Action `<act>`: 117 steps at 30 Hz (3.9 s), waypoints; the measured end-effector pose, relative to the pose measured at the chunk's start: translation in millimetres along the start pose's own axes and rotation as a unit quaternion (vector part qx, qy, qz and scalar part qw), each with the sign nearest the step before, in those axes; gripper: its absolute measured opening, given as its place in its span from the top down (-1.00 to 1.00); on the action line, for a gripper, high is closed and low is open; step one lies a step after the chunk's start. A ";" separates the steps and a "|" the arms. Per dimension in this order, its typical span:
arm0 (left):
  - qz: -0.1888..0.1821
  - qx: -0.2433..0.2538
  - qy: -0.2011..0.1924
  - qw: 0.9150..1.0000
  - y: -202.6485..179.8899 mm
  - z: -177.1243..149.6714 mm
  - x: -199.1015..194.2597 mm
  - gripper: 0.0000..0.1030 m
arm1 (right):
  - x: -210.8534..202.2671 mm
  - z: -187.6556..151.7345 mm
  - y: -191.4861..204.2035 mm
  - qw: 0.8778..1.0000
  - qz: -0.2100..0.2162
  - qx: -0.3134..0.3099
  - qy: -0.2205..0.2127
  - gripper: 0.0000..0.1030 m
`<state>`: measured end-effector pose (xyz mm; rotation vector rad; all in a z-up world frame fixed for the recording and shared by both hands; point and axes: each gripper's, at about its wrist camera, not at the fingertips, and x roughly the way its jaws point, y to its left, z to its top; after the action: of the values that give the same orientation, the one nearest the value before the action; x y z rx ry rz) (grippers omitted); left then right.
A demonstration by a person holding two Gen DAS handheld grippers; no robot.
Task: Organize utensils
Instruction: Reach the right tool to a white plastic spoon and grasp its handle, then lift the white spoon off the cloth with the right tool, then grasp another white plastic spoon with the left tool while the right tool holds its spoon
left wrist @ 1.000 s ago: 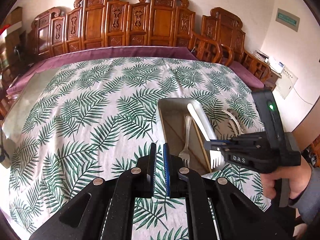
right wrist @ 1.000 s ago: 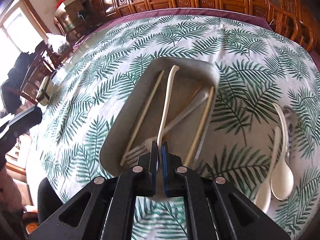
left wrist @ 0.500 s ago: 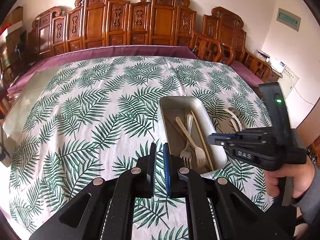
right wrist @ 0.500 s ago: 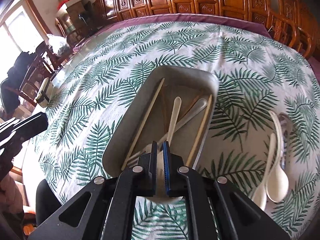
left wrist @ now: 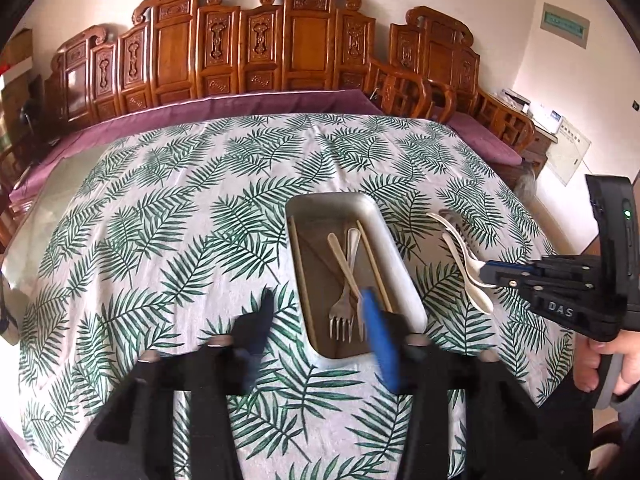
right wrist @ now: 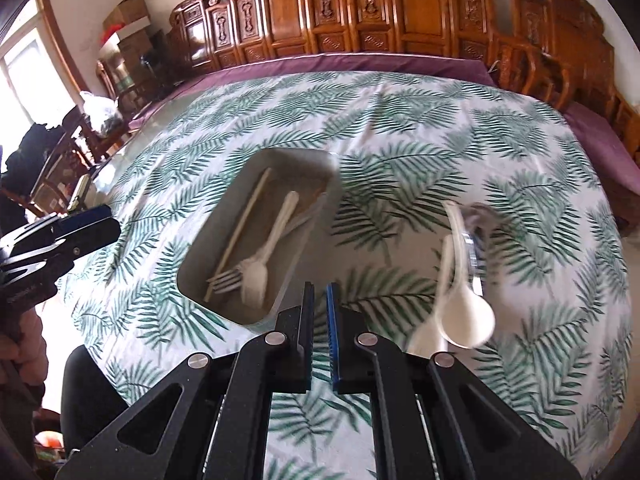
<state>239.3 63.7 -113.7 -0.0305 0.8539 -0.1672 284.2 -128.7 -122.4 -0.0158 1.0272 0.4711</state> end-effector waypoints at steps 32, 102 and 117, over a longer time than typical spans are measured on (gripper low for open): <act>-0.040 0.035 0.029 0.998 -84.8 4.1 42.4 -0.85 | 51.3 3.7 -107.6 0.997 -0.039 0.007 0.061 0.56; -0.044 0.058 0.043 0.996 -105.2 -5.0 49.8 -0.85 | 114.1 40.6 -125.1 0.992 -0.071 0.011 0.100 0.85; -0.037 0.075 0.053 0.995 -150.1 -5.6 69.1 -0.85 | 16.4 -25.6 -143.6 0.998 -0.029 0.055 0.023 0.92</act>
<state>259.5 -95.2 -155.1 0.0888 0.9442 -0.3051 325.4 -257.7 -178.8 0.0422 1.0946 0.3616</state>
